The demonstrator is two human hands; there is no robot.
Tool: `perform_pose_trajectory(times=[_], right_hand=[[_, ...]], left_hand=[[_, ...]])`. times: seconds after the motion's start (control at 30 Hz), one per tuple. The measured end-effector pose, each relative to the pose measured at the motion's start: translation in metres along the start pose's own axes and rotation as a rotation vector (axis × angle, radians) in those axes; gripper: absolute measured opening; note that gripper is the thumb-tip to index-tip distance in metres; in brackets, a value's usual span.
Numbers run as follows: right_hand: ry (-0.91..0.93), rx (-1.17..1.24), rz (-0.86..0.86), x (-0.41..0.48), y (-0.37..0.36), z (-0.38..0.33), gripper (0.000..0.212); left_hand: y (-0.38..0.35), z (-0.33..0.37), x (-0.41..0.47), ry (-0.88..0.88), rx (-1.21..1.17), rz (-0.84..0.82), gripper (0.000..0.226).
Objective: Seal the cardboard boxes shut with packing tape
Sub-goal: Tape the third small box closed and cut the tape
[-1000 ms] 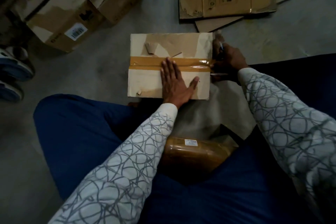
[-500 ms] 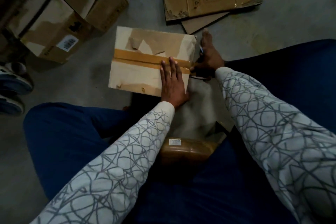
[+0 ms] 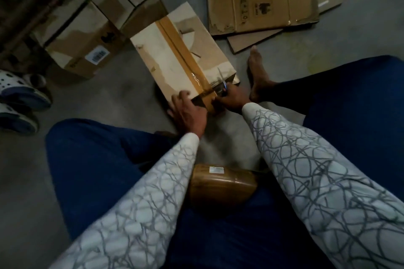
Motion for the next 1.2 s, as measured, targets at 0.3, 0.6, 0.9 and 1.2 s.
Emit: perform_pose_trajectory(times=[0.3,0.6,0.9,1.2], right_hand=[[0.245,-0.181,0.226,-0.022,0.008,-0.015,0.042],[0.309,-0.31,-0.041,-0.004,0.005,-0.024,0.049],[0.197,-0.361,-0.246,-0.003,0.001,0.0,0.049],[0.102,-0.058,0.08,0.008,0.006,0.003,0.044]], left_hand=[[-0.059,-0.005,0.018,0.748,-0.872,-0.68,0.084],[-0.07,-0.012,0.006,0.75,-0.883,-0.654,0.071],[-0.079,-0.003,-0.023,0.57,-0.535,-0.722,0.045],[-0.072,-0.016,-0.003,0.599,-0.723,-0.587,0.026]])
Point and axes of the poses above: each hand's wrist, its own x-axis towards the middle knuckle, its own y-axis out of the back of the hand, z = x × y, the point moved 1 cm from there along x, towards the middle knuckle, and after that the axes turned 5 degrees about y, right-handed, at the moved point
